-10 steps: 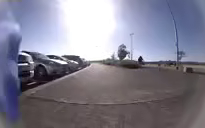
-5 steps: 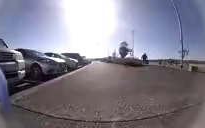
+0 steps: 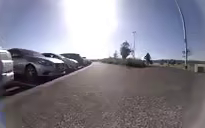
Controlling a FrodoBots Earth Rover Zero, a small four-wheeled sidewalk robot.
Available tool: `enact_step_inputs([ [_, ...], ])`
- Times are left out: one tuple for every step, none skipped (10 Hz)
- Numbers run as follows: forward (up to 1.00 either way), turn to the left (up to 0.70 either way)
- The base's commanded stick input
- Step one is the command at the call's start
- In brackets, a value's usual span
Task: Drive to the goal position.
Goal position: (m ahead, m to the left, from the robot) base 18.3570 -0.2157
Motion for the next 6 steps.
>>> enact_step_inputs([
  [1.0, 0.0],
  [1.0, 0.0],
  [1.0, 0.0],
  [1.0, 0.0],
  [1.0, 0.0],
  [1.0, 0.0],
])
